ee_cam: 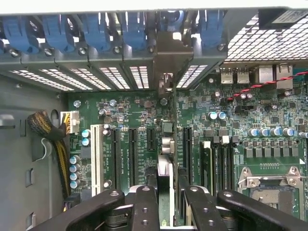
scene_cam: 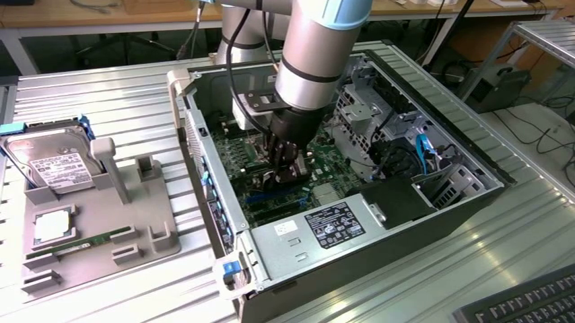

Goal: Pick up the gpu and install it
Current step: 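Insert the gpu into the slot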

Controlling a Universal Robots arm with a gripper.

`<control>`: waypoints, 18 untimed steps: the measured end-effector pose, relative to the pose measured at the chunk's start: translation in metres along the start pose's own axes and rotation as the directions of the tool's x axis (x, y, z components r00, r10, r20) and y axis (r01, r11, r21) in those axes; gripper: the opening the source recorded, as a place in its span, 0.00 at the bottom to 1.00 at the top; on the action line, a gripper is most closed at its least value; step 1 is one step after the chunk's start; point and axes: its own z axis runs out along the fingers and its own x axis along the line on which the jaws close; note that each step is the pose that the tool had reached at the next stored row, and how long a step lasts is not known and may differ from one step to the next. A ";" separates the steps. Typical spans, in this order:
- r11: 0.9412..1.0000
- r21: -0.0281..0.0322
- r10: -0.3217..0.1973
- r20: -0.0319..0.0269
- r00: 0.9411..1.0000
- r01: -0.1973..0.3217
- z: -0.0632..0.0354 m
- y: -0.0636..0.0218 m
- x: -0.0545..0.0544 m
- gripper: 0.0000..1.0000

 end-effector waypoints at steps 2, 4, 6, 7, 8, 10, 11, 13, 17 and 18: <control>1.000 -0.001 0.000 -0.004 1.000 0.000 0.0003 0.0000 0.000 0.26; 1.000 -0.001 0.000 -0.005 1.000 0.000 0.0010 -0.0001 0.000 0.26; 1.000 -0.001 0.000 -0.005 1.000 0.000 0.0019 -0.0001 0.000 0.26; 1.000 -0.001 0.000 -0.005 1.000 -0.001 0.0021 -0.0002 0.000 0.26; 1.000 -0.001 0.000 -0.005 1.000 0.000 0.0023 -0.0001 0.000 0.26; 1.000 -0.001 0.001 -0.005 1.000 -0.001 0.0025 0.0000 -0.002 0.26; 1.000 -0.001 0.000 -0.005 1.000 0.000 0.0026 -0.0001 -0.003 0.26; 1.000 -0.001 0.000 -0.005 1.000 0.000 0.0029 -0.0001 -0.004 0.26; 1.000 -0.001 0.000 -0.005 1.000 0.000 0.0033 -0.0001 -0.005 0.26; 1.000 -0.001 0.000 -0.005 1.000 0.000 0.0033 -0.0001 -0.005 0.26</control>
